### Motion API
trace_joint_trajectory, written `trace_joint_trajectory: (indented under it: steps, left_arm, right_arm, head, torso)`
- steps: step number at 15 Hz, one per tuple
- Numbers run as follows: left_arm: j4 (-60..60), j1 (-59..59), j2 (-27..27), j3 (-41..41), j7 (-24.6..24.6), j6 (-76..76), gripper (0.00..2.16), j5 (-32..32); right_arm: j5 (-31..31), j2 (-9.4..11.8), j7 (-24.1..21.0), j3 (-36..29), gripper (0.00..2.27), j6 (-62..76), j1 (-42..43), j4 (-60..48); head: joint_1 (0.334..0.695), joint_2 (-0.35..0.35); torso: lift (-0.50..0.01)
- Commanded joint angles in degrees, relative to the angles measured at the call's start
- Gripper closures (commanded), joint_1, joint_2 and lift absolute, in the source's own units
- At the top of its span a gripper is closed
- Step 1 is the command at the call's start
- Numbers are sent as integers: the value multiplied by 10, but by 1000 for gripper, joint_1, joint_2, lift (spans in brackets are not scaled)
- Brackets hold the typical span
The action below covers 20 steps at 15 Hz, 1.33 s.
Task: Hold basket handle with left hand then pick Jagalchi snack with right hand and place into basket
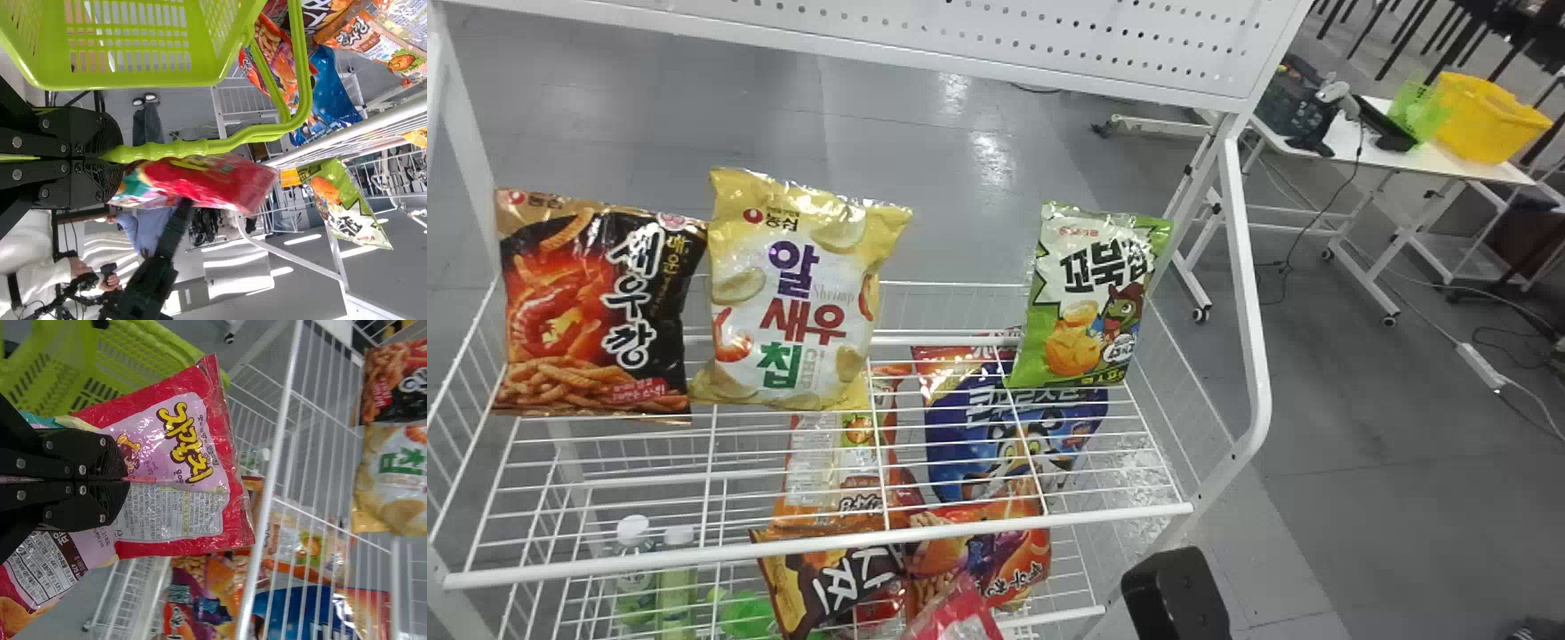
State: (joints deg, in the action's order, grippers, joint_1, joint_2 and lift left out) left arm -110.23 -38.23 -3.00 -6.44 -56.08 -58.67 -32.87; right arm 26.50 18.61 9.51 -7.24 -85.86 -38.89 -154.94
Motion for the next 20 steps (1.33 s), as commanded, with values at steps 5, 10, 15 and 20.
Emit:
trace_joint_trajectory:
  steps: [5, 10, 15, 20]
  left_arm:
    - [-3, 0, 0, 6, 1, 0, 1521, 0]
    - [-7, -9, 0, 6, -3, 0, 1521, 0]
    - [-12, -12, -1, 8, -3, 2, 1521, 2]
    - [-13, -13, -3, 13, -4, 2, 1521, 4]
  right_arm:
    - [-10, 0, 27, 22, 1710, -42, 12, 29]
    - [-65, 8, 29, 128, 1710, -27, 47, 94]
    - [-73, 6, 27, 190, 1710, -11, 74, 130]
    - [-102, 2, 22, 256, 1710, 27, 108, 183]
  head:
    - [695, -350]
    - [695, -350]
    - [695, -318]
    - [695, -226]
  torso:
    - [-10]
    - [-10]
    - [-10]
    - [-10]
